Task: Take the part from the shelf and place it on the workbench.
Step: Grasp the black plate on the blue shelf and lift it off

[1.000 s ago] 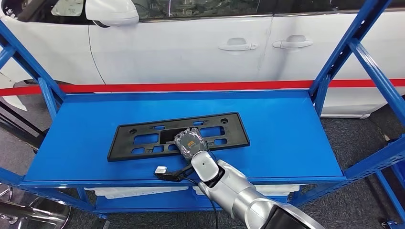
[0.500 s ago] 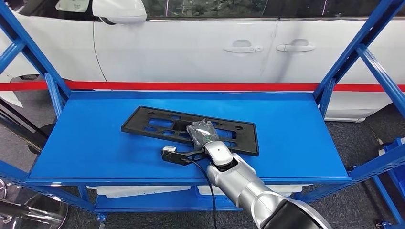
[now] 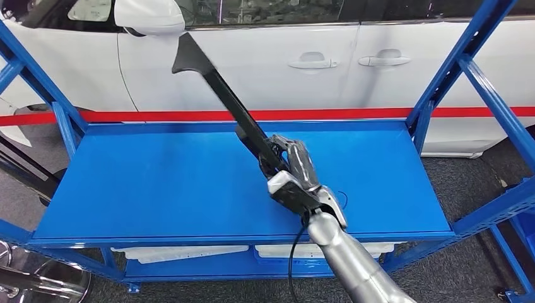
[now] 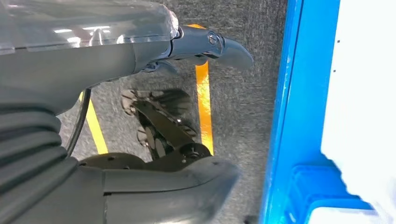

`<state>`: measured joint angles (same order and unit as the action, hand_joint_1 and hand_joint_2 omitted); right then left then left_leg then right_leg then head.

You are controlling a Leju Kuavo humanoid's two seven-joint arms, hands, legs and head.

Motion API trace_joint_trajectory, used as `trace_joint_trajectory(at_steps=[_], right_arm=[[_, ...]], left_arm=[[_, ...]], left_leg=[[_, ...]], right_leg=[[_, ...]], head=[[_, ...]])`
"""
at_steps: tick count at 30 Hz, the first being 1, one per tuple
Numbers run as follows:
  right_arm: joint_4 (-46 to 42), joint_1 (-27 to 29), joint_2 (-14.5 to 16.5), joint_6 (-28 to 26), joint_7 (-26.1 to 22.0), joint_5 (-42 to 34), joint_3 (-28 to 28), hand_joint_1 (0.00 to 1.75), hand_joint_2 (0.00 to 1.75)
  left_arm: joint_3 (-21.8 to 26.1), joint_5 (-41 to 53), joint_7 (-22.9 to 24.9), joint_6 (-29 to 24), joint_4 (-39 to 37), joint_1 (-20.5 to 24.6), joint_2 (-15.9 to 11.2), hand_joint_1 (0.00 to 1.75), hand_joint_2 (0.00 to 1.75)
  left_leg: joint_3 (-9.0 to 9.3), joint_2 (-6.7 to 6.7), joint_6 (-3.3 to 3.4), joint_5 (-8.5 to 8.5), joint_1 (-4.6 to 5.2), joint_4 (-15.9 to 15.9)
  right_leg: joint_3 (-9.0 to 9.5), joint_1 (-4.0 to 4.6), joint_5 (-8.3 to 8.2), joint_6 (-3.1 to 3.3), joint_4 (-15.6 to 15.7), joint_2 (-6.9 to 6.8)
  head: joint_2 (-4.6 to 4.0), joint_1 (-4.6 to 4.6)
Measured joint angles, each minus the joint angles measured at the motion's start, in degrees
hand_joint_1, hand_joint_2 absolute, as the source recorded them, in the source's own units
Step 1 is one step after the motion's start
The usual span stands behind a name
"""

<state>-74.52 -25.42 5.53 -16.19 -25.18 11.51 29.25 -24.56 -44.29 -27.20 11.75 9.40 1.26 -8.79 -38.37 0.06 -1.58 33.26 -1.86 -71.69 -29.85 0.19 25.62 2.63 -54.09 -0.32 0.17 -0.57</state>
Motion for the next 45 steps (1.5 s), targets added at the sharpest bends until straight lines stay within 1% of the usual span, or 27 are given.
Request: trace_joint_trajectory(at_steps=[1, 3, 4, 6, 9, 11, 13, 14, 15, 16, 18, 20, 21, 23, 25, 26, 29, 30, 31, 33, 35, 36, 39, 40, 41, 44, 45], right_arm=[[-5.23, 2.61, -1.29, 1.87, -2.09, -3.18, -0.62, 1.75, 1.75], [-14.74, 7.16, -3.44, 5.79, -5.58, -8.15, -1.58, 1.75, 1.75], [-19.12, 9.03, -4.34, 7.80, -7.05, -10.07, -1.93, 1.75, 1.75], [-26.48, 12.07, -5.80, 11.88, -9.42, -12.76, -2.26, 1.75, 1.75], [-34.97, 15.42, -7.25, 18.65, -11.47, -16.26, -2.13, 1.75, 1.75], [-39.23, 16.70, -8.05, 23.49, -11.77, -19.28, -1.35, 1.75, 1.75], [-42.08, 17.54, -8.83, 26.65, -11.84, -21.73, -0.22, 1.75, 1.75], [-42.97, 17.98, -9.11, 27.36, -11.85, -22.34, 0.24, 1.75, 1.75], [-43.65, 18.40, -9.32, 27.74, -11.84, -22.62, 0.57, 1.75, 1.75], [-44.19, 18.71, -9.48, 27.96, -11.82, -22.76, 0.81, 1.75, 1.75], [-45.11, 18.95, -9.75, 28.20, -11.81, -22.87, 1.09, 1.75, 1.75], [-45.84, 18.99, -9.94, 28.59, -11.75, -23.09, 1.28, 1.75, 1.75], [-46.08, 19.01, -10.02, 29.31, -11.54, -23.56, 1.40, 1.75, 1.75], [-46.29, 19.13, -10.24, 32.40, -10.36, -25.39, 1.78, 1.75, 1.75], [-46.15, 19.55, -10.60, 35.95, -8.65, -26.37, 2.46, 1.75, 1.75], [-45.90, 19.92, -10.88, 37.06, -7.99, -25.84, 2.92, 1.75, 1.75], [-44.06, 21.48, -12.10, 38.12, -7.11, -22.61, 4.25, 1.75, 1.75], [-43.23, 21.94, -12.52, 38.16, -7.13, -21.71, 4.57, 1.75, 1.75], [-42.45, 22.28, -12.91, 38.15, -7.29, -20.91, 4.84, 1.75, 1.75], [-41.33, 22.58, -13.50, 38.12, -7.76, -19.69, 5.28, 1.75, 1.75], [-40.71, 22.39, -13.98, 38.18, -8.00, -19.34, 5.66, 1.75, 1.75], [-40.46, 22.03, -14.23, 38.36, -7.97, -19.47, 5.85, 1.75, 1.75], [-39.74, 20.45, -15.06, 38.78, -7.48, -20.28, 6.33, 1.75, 1.75], [-39.57, 20.05, -15.34, 38.68, -7.24, -20.53, 6.38, 1.75, 1.75], [-39.45, 19.76, -15.64, 38.49, -7.05, -20.73, 6.38, 1.75, 1.75], [-39.27, 19.42, -16.49, 37.73, -6.91, -20.83, 6.38, 1.75, 1.75], [-39.25, 19.41, -16.75, 37.42, -6.94, -20.71, 6.38, 1.75, 1.75]], left_arm=[[0.32, -0.37, -0.60, 0.49, 0.00, -0.15, 0.00, 0.00, 1.75], [0.81, -0.93, -1.56, 1.28, 0.00, -0.35, 0.02, 0.00, 1.75], [1.10, -1.19, -1.96, 1.72, 0.00, -0.45, 0.04, 0.00, 1.75], [1.61, -1.62, -2.65, 2.55, -0.01, -0.65, 0.10, 0.00, 1.75], [1.93, -1.78, -3.21, 3.05, -0.02, -0.74, 0.16, 0.00, 1.75], [2.00, -1.74, -3.16, 2.99, -0.02, -0.60, 0.19, 0.00, 1.75], [2.01, -1.72, -3.02, 2.90, -0.02, -0.45, 0.19, 0.00, 1.75], [2.01, -1.72, -2.95, 2.87, -0.02, -0.43, 0.20, 0.00, 1.75], [2.01, -1.72, -2.88, 2.87, -0.02, -0.42, 0.20, 0.00, 1.75], [2.01, -1.72, -2.84, 2.87, -0.02, -0.41, 0.21, 0.00, 1.75], [2.01, -1.72, -2.79, 2.86, -0.02, -0.35, 0.26, 0.00, 1.75], [2.01, -1.71, -2.77, 2.81, -0.02, -0.23, 0.38, 0.00, 1.75], [2.01, -1.68, -2.76, 2.69, -0.02, -0.19, 0.43, 0.00, 1.75], [2.01, -1.65, -2.60, 2.36, -0.02, -0.14, 0.50, 0.00, 1.75], [2.00, -1.66, -2.21, 2.01, -0.02, -0.11, 0.54, 0.00, 1.75], [2.00, -1.66, -1.95, 1.80, -0.02, -0.09, 0.55, 0.00, 1.75], [1.98, -1.39, -1.09, 1.05, -0.02, -0.10, 0.55, 0.00, 1.75], [1.96, -1.24, -0.80, 0.77, -0.02, -0.14, 0.55, 0.00, 1.75], [1.93, -1.06, -0.39, 0.42, -0.02, -0.16, 0.55, 0.00, 1.75], [1.86, -0.84, 1.56, -0.72, -0.02, -0.02, 0.55, 0.00, 1.75], [1.72, -0.68, 7.09, -3.14, -0.07, 0.32, 0.56, 0.00, 1.75], [1.52, -0.48, 11.09, -4.90, -0.11, 0.49, 0.60, 0.00, 1.75], [0.47, 0.21, 22.66, -10.51, -0.26, 0.67, 1.00, 0.00, 1.75], [0.20, 0.28, 25.10, -11.95, -0.28, 0.65, 1.23, 0.00, 1.75], [0.04, 0.28, 26.93, -13.10, -0.30, 0.62, 1.47, 0.00, 1.75], [-0.21, -0.14, 29.58, -14.85, -0.31, 0.55, 1.95, 0.00, 1.75], [-0.26, -0.50, 30.08, -15.07, -0.31, 0.47, 2.06, 0.00, 1.75]], left_leg=[[0.64, 0.02, -0.18, -1.26, -0.08, 1.31], [3.94, 0.02, -0.40, -4.87, -0.22, 8.04], [5.53, -0.04, -0.36, -5.97, -0.16, 11.31], [6.87, -0.12, 0.21, -6.32, 0.07, 14.35], [7.12, -0.08, 1.44, -6.33, 0.14, 15.03], [7.31, -0.01, 2.28, -6.35, 0.04, 15.27], [7.32, 0.03, 2.71, -6.27, 0.13, 15.26], [7.35, 0.02, 2.77, -6.23, 0.19, 15.26], [7.42, -0.01, 2.80, -6.18, 0.24, 15.26], [7.55, -0.07, 2.80, -6.12, 0.27, 15.26], [7.95, -0.20, 2.66, -5.94, 0.28, 15.36], [8.23, -0.31, 2.26, -5.86, 0.38, 15.50], [8.24, -0.33, 1.97, -5.90, 0.40, 15.59], [8.20, -0.31, 1.21, -6.10, 0.43, 15.80], [7.80, -0.26, 0.69, -4.92, 0.41, 14.82], [7.02, -0.26, 0.56, -3.31, 0.40, 12.80], [2.76, -0.26, 0.41, 2.75, 0.31, 1.95], [2.04, -0.26, 0.35, 3.39, 0.32, -0.22], [2.38, -0.26, 0.33, 2.89, 0.33, -0.21], [6.24, -0.25, 0.53, -0.63, 0.34, 6.27], [10.17, -0.30, 0.94, -3.31, 0.57, 13.75], [10.94, -0.34, 1.17, -3.77, 0.71, 15.55], [10.66, -0.24, 2.05, -4.50, 0.73, 16.30], [10.41, -0.10, 2.50, -4.94, 0.62, 16.38], [10.04, 0.04, 2.97, -5.43, 0.48, 16.48], [8.51, 0.19, 3.56, -6.57, 0.50, 16.35], [8.00, 0.20, 3.48, -6.86, 0.51, 16.25]], right_leg=[[-0.34, -0.16, 0.32, -0.28, -0.60, 0.01], [-0.80, -0.50, 1.15, -0.97, -1.85, 0.02], [-1.01, -0.50, 1.52, -1.32, -2.42, 0.04], [-1.30, -0.37, 1.64, -1.96, -2.66, 0.11], [-1.50, -0.48, 2.08, -2.73, -2.95, 0.22], [-3.16, -0.68, 4.61, -3.25, -6.85, 0.24], [-7.04, -0.82, 8.19, -3.58, -14.80, 0.25], [-8.89, -0.87, 9.24, -3.65, -18.24, 0.24], [-9.92, -0.91, 9.15, -3.64, -19.83, 0.24], [-9.83, -0.91, 7.87, -3.51, -19.05, 0.25], [-6.71, -0.78, 3.29, -2.87, -11.71, 0.26], [-3.57, -0.39, 0.54, -2.15, -4.92, 0.28], [-2.94, -0.19, 0.24, -1.92, -3.43, 0.32], [-2.96, -0.08, 0.25, -1.65, -2.85, 0.39], [-2.92, -0.35, -0.15, -1.18, -2.22, 0.26], [-2.94, -0.47, -0.37, -0.88, -1.92, 0.14], [-3.56, -0.28, -0.69, -0.39, -2.12, -0.14], [-3.84, -0.18, -0.75, -0.35, -2.32, -0.19], [-4.10, -0.13, -0.82, -0.36, -2.54, -0.20], [-4.34, -0.11, -0.98, -0.53, -2.83, -0.17], [-4.50, 0.04, -1.27, -0.98, -3.05, -0.14], [-4.61, 0.09, -1.48, -1.30, -3.09, -0.13], [-4.99, 0.03, -1.97, -2.36, -3.17, 0.04], [-5.38, -0.04, -1.14, -2.67, -3.85, 0.14], [-6.12, -0.14, 0.61, -2.97, -5.59, 0.24], [-9.49, -0.62, 7.91, -3.72, -15.96, 0.31], [-9.89, -0.76, 8.95, -3.90, -18.47, 0.30]], head=[[0.01, -0.01], [0.00, -0.01], [0.00, 0.00], [0.00, 0.01], [0.00, 0.00], [0.00, 0.01], [0.00, 0.01], [0.00, 0.02], [0.00, 0.01], [0.00, 0.01], [0.00, 0.01], [0.01, 0.01], [0.01, 0.01], [0.00, 0.00], [0.00, 0.00], [0.00, 0.00], [0.01, 0.00], [0.01, 0.00], [0.01, 0.00], [0.01, 0.00], [0.01, 0.00], [0.01, 0.00], [0.00, 0.01], [0.00, 0.01], [0.00, 0.02], [0.00, 0.02], [0.00, 0.02]])
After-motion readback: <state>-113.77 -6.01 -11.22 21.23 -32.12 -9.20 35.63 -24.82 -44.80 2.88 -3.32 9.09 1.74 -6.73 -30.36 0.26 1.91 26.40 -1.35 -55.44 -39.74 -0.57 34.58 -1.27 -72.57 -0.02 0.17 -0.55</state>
